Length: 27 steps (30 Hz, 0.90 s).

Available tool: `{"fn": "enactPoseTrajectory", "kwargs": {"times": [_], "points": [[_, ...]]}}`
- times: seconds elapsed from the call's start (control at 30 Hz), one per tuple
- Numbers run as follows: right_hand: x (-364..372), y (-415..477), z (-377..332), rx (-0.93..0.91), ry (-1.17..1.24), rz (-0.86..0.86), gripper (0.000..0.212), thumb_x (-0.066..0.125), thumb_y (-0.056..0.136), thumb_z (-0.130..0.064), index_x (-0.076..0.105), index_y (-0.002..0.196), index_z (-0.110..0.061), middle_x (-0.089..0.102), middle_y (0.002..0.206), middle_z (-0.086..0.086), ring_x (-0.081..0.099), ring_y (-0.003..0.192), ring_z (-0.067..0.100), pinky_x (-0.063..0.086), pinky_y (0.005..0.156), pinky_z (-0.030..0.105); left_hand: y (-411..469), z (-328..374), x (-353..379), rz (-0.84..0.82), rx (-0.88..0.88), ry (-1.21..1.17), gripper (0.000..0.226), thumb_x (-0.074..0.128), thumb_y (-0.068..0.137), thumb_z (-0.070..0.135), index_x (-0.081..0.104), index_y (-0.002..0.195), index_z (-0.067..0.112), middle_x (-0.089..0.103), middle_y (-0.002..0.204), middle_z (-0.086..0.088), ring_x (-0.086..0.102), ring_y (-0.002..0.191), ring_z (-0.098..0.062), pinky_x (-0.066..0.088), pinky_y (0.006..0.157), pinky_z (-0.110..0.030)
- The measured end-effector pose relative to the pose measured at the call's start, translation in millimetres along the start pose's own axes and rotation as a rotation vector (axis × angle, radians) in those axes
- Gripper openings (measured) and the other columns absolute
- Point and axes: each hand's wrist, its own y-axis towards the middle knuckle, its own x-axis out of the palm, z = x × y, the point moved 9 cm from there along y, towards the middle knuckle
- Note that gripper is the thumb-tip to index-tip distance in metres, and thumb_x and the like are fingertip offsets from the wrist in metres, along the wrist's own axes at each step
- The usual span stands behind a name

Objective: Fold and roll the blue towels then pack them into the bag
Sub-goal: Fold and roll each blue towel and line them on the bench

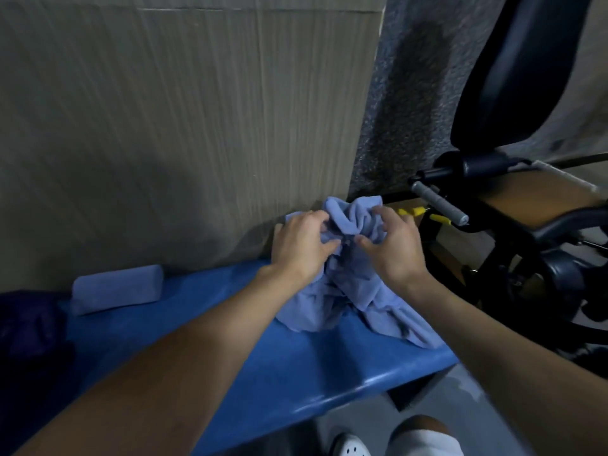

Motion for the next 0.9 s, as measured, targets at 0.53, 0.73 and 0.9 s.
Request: {"fn": "enactPoseTrajectory", "kwargs": {"times": [0.53, 0.73, 0.9], "points": [[-24.7, 1.4, -69.2, -0.153, 0.547, 0.073, 0.024, 0.063, 0.091, -0.016, 0.055, 0.073, -0.003, 0.054, 0.067, 0.017, 0.048, 0.065, 0.014, 0.043, 0.057, 0.037, -11.1, -20.1, -84.4, 0.335, -0.029, -0.253, 0.011, 0.063, 0.089, 0.019, 0.062, 0.081, 0.011, 0.063, 0.079, 0.0, 0.058, 0.071, -0.018, 0.045, 0.066, -0.031], [-32.1, -28.6, -147.5, -0.253, 0.688, 0.065, 0.019, 0.061, 0.092, -0.012, 0.065, 0.086, 0.005, 0.066, 0.084, 0.023, 0.058, 0.071, 0.011, 0.051, 0.065, 0.034, -44.4, -45.3, -172.9, 0.484, 0.007, -0.299, 0.011, 0.062, 0.091, 0.018, 0.061, 0.083, 0.011, 0.063, 0.074, 0.0, 0.059, 0.069, -0.017, 0.049, 0.067, -0.036], [-4.6, -67.5, -196.2, -0.305, 0.757, -0.04, 0.018, 0.062, 0.091, -0.012, 0.063, 0.085, 0.005, 0.064, 0.078, 0.022, 0.055, 0.069, 0.012, 0.05, 0.063, 0.033, -91.8, -84.3, -218.8, 0.508, -0.022, -0.147, 0.01, 0.063, 0.09, 0.017, 0.061, 0.082, 0.012, 0.061, 0.08, 0.0, 0.056, 0.072, -0.017, 0.046, 0.068, -0.033]]}}
